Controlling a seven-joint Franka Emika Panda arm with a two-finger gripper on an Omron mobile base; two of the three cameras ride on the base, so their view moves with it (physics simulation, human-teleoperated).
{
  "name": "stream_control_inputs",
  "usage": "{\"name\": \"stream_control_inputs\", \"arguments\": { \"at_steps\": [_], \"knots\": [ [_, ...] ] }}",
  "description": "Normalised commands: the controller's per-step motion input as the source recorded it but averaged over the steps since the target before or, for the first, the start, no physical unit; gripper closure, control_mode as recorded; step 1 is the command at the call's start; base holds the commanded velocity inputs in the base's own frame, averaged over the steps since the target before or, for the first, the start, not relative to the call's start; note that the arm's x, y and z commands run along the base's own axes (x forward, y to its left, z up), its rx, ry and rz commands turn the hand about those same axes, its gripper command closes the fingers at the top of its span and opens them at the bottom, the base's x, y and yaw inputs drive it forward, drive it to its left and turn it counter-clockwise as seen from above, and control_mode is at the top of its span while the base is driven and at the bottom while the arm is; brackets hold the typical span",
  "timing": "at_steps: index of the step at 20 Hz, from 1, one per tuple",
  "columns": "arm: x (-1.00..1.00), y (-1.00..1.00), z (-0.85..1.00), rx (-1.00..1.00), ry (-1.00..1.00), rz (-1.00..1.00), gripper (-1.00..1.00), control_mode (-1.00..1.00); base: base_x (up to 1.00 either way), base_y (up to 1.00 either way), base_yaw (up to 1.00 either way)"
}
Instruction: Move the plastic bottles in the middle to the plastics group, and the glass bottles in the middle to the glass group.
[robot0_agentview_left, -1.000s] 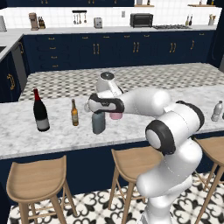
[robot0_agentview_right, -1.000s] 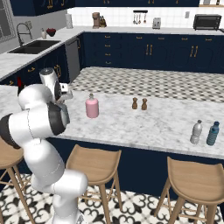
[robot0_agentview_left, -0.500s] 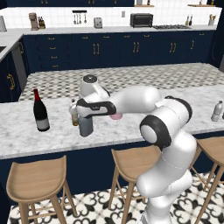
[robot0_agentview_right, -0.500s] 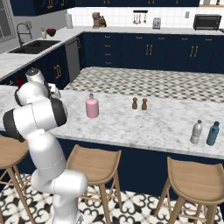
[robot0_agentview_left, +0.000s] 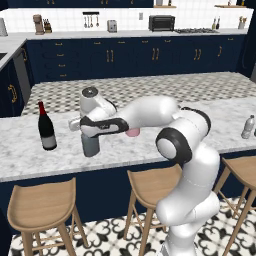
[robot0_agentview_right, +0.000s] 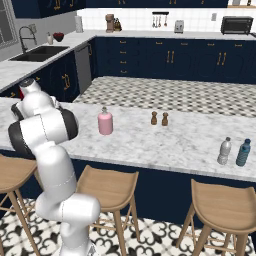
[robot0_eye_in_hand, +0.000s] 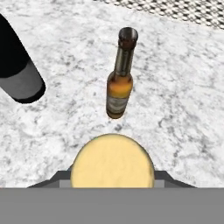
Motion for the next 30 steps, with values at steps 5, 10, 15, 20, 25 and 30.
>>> {"name": "stream_control_inputs", "arguments": {
  "at_steps": [5, 10, 15, 20, 25, 30],
  "knots": [
    [0.00, 0.00, 0.00, 0.09, 0.00, -0.05, 1.00, -1.00, 0.00, 0.00, 0.00],
    [0.00, 0.00, 0.01, 0.18, 0.00, -0.01, 1.00, -1.00, 0.00, 0.00, 0.00],
    [0.00, 0.04, 0.01, 0.06, 0.00, -0.01, 1.00, -1.00, 0.00, 0.00, 0.00],
    [0.06, 0.24, 0.00, 0.00, 0.00, 0.00, 1.00, -1.00, 0.00, 0.00, 0.00],
    [0.01, 0.34, 0.00, 0.00, 0.00, -0.03, 1.00, -1.00, 0.00, 0.00, 0.00],
    [0.06, 0.24, 0.00, 0.00, -0.06, -0.03, 1.00, -1.00, 0.00, 0.00, 0.00]
  ]
}}
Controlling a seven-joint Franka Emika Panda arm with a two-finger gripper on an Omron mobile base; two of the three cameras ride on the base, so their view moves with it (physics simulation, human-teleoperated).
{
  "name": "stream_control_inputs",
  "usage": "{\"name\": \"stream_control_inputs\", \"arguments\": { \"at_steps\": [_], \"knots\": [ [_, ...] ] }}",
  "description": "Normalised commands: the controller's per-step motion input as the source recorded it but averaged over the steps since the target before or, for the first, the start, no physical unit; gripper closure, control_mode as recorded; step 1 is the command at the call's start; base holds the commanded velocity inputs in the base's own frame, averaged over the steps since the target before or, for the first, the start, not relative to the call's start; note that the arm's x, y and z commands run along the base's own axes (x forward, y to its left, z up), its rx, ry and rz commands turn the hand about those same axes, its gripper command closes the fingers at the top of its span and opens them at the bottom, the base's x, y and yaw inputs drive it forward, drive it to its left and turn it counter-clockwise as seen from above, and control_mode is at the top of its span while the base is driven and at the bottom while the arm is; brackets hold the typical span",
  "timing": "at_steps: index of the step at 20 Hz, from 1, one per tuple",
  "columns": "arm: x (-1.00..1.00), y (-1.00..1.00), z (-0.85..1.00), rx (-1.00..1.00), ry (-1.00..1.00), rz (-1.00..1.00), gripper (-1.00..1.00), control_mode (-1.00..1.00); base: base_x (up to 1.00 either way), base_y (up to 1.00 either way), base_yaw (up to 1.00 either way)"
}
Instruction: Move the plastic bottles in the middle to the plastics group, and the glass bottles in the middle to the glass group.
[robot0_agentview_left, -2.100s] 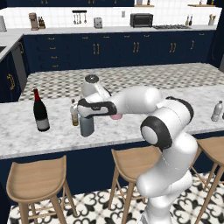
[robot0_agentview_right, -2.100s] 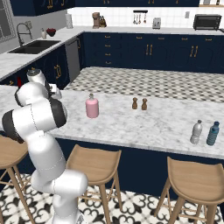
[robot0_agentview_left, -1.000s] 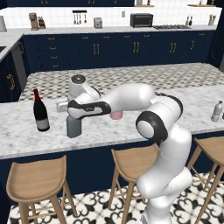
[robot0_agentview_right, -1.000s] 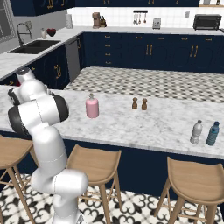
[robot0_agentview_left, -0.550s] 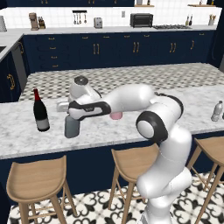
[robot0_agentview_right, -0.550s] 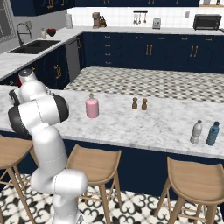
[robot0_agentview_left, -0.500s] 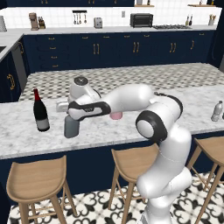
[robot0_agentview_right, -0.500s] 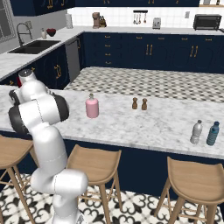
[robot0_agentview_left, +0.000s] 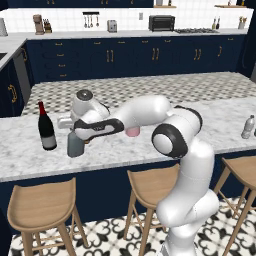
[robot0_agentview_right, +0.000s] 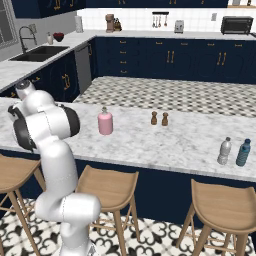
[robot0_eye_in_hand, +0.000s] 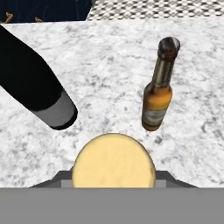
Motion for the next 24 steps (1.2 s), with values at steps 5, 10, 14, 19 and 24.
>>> {"name": "stream_control_inputs", "arguments": {
  "at_steps": [5, 10, 14, 19, 24],
  "knots": [
    [0.19, 0.07, 0.00, -0.02, -0.08, -0.05, 1.00, -1.00, 0.00, 0.00, 0.00],
    [0.00, 0.00, -0.02, 0.00, 0.00, -0.02, 1.00, -1.00, 0.00, 0.00, 0.00],
    [0.01, 0.02, -0.18, 0.00, 0.00, 0.00, 1.00, -1.00, 0.00, 0.00, 0.00],
    [0.00, 0.02, -0.30, 0.00, 0.00, -0.01, 1.00, -1.00, 0.00, 0.00, 0.00],
    [0.05, 0.02, 0.02, 0.00, -0.01, 0.00, 1.00, -1.00, 0.00, 0.00, 0.00]
  ]
}}
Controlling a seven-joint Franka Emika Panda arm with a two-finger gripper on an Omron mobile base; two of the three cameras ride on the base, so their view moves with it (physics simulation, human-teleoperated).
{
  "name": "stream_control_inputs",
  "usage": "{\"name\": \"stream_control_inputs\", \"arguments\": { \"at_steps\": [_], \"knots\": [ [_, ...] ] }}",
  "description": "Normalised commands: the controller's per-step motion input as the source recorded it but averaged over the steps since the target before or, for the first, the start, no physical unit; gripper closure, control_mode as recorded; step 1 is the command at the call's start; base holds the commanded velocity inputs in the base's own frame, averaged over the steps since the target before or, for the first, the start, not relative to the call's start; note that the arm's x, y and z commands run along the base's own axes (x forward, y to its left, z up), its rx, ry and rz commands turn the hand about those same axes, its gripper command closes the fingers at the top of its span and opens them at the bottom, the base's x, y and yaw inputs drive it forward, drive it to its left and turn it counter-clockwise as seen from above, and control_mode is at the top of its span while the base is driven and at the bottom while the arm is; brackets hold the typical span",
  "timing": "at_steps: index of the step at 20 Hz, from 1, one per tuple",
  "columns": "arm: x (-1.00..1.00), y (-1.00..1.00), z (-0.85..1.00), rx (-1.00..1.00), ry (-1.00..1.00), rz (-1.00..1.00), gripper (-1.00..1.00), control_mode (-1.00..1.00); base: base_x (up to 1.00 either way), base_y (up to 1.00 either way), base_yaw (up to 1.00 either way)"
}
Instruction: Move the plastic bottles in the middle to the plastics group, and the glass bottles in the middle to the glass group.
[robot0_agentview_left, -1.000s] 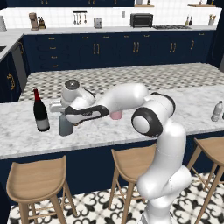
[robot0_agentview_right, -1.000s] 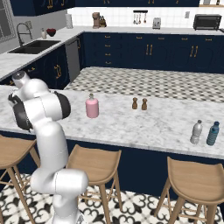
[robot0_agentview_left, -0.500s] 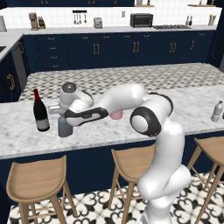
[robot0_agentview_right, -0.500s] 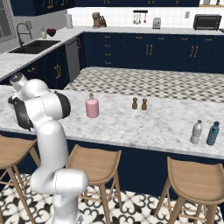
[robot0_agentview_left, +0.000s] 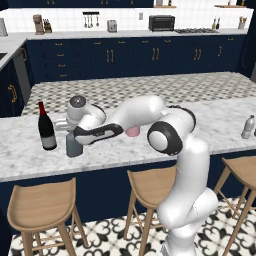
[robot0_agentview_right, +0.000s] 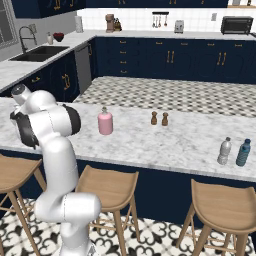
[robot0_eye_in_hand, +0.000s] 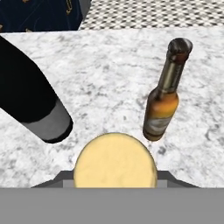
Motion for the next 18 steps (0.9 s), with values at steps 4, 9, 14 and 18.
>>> {"name": "stream_control_inputs", "arguments": {
  "at_steps": [4, 9, 14, 18],
  "knots": [
    [0.18, 0.06, 0.06, -0.03, 0.00, -0.01, 1.00, -1.00, 0.00, 0.00, 0.00],
    [0.19, 0.01, 0.00, -0.05, 0.00, -0.01, 1.00, -1.00, 0.00, 0.00, 0.00],
    [0.03, 0.05, 0.00, -0.02, 0.00, -0.01, 1.00, -1.00, 0.00, 0.00, 0.00],
    [0.00, 0.00, 0.00, 0.00, 0.00, 0.00, -1.00, -1.00, 0.00, 0.00, 0.00]
  ]
}}
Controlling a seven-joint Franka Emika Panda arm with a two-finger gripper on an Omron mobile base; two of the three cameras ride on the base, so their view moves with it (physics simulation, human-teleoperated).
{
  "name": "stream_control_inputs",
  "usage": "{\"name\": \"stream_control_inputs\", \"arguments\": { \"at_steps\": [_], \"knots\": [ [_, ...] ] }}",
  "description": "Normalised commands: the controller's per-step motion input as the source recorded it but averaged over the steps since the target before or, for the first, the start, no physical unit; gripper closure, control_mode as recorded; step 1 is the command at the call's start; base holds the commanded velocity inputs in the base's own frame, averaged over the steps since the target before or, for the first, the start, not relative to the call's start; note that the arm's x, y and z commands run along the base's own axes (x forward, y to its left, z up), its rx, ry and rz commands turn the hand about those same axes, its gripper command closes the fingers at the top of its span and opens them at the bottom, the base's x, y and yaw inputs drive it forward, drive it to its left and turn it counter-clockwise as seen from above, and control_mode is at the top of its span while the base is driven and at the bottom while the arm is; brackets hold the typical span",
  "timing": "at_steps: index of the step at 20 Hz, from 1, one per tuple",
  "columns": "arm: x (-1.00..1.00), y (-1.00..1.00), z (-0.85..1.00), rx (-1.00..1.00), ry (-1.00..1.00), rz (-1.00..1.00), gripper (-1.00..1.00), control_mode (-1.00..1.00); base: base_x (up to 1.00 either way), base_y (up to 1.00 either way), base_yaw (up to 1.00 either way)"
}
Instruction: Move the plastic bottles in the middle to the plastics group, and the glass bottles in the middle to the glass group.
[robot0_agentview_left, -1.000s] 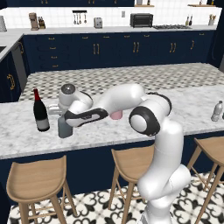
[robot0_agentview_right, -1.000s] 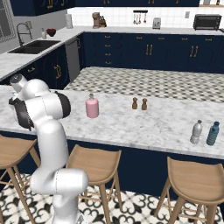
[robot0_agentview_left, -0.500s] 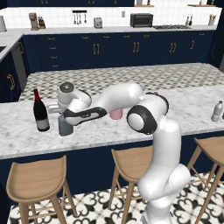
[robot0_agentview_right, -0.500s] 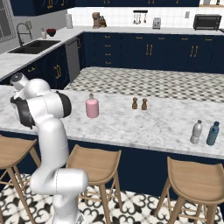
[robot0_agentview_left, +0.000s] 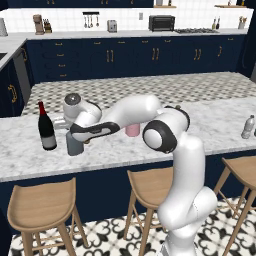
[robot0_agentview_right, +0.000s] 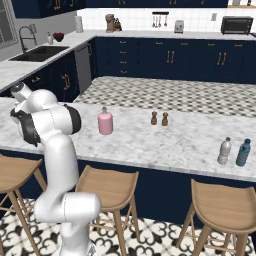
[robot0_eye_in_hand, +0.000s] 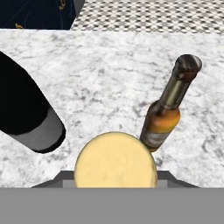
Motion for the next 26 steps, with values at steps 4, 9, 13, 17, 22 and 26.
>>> {"name": "stream_control_inputs", "arguments": {
  "at_steps": [4, 9, 13, 17, 22, 26],
  "knots": [
    [0.00, 0.00, 0.00, 0.00, 0.00, 0.00, -1.00, -1.00, 0.00, 0.00, 0.00],
    [0.00, 0.00, 0.00, 0.00, 0.00, 0.00, -1.00, -1.00, 0.00, 0.00, 0.00],
    [0.00, 0.00, 0.00, 0.00, 0.00, 0.00, -1.00, -1.00, 0.00, 0.00, 0.00],
    [-0.04, 0.00, 0.06, 0.00, -0.03, 0.00, -1.00, -1.00, 0.00, 0.00, 0.00],
    [-0.41, -0.03, 0.57, 0.03, -0.10, 0.00, -1.00, -1.00, 0.00, 0.00, 0.00],
    [-0.59, -0.06, 0.65, 0.05, -0.11, 0.00, -1.00, -1.00, 0.00, 0.00, 0.00]
  ]
}}
